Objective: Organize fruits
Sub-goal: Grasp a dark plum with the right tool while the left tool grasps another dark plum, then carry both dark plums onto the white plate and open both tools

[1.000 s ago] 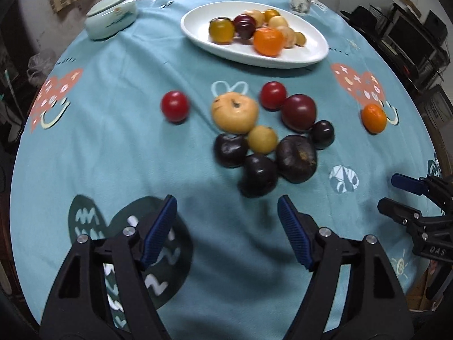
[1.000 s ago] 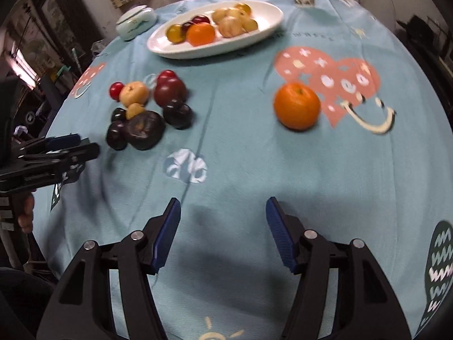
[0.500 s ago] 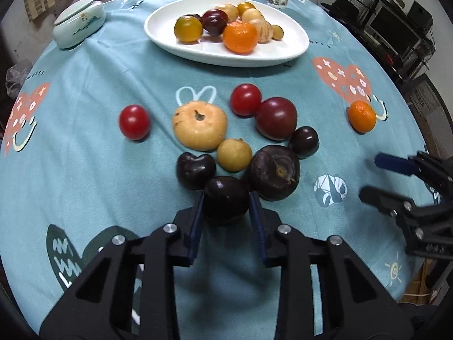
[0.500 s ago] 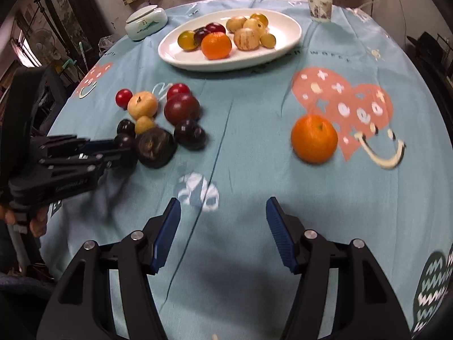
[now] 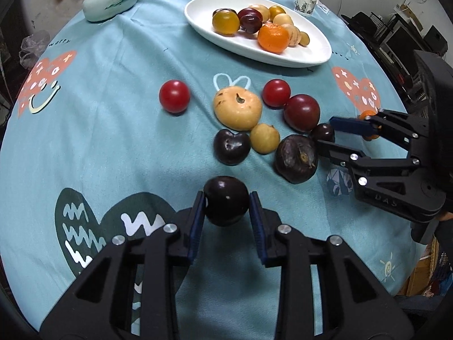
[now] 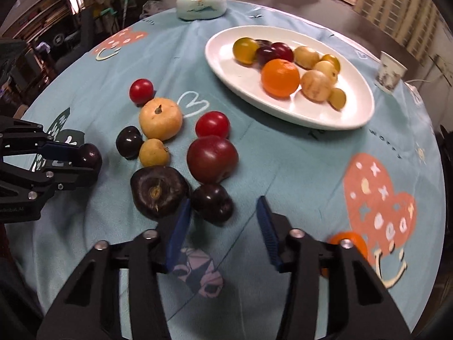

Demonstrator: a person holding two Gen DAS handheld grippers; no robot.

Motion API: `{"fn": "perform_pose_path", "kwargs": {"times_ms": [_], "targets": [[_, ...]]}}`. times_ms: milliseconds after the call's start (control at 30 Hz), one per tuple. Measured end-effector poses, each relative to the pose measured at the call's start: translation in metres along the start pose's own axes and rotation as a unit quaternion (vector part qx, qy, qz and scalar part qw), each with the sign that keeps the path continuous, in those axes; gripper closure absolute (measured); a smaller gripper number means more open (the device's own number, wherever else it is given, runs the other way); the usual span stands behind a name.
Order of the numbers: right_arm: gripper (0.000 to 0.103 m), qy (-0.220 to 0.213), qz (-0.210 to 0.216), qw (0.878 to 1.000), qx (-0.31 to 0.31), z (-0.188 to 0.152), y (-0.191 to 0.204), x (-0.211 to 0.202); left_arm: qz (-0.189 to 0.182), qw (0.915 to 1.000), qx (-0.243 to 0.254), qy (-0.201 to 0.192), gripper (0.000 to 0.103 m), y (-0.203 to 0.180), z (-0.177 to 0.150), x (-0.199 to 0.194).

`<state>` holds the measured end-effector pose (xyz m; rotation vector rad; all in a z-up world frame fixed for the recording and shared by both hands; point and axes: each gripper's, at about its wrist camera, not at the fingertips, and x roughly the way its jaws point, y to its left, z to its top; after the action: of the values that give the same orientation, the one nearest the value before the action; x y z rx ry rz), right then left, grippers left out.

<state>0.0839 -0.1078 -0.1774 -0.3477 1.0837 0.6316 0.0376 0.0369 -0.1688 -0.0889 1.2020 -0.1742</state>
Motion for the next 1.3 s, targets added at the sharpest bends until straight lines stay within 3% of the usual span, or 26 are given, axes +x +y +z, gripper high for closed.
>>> {"fn": "perform_pose_path", "kwargs": {"times_ms": [33, 133, 267, 600, 733, 1000, 1300], "targets": [[0.075, 0.001, 0.007, 1.0, -0.002, 0.001, 0.001, 0.0, 0.002, 1.0, -0.002, 0.001, 0.072, 0.0, 0.0, 0.001], [0.075, 0.007, 0.007, 1.0, -0.005, 0.0, 0.002, -0.002, 0.005, 1.0, -0.006, 0.001, 0.072, 0.0, 0.0, 0.001], [0.075, -0.002, 0.028, 0.999, 0.038, -0.014, -0.005, -0.018, 0.003, 1.0, -0.005, -0.006, 0.072, -0.002, 0.0, -0.003], [0.075, 0.003, 0.059, 0.992, 0.107, -0.072, 0.015, -0.043, 0.013, 0.9996, 0.022, -0.01, 0.072, -0.017, -0.009, -0.015], [0.074, 0.001, 0.056, 0.993, 0.105, -0.082, 0.028, -0.052, 0.044, 0.9972, 0.058, -0.019, 0.072, -0.033, -0.013, -0.023], [0.074, -0.006, 0.054, 0.993, 0.104, -0.09, 0.046, -0.061, 0.037, 0.9935, 0.105, -0.026, 0.071, -0.056, -0.025, -0.034], [0.074, 0.0, 0.062, 0.993, 0.105, -0.09, 0.053, -0.056, 0.04, 0.9922, 0.117, -0.013, 0.071, -0.059, -0.03, -0.028]]}}
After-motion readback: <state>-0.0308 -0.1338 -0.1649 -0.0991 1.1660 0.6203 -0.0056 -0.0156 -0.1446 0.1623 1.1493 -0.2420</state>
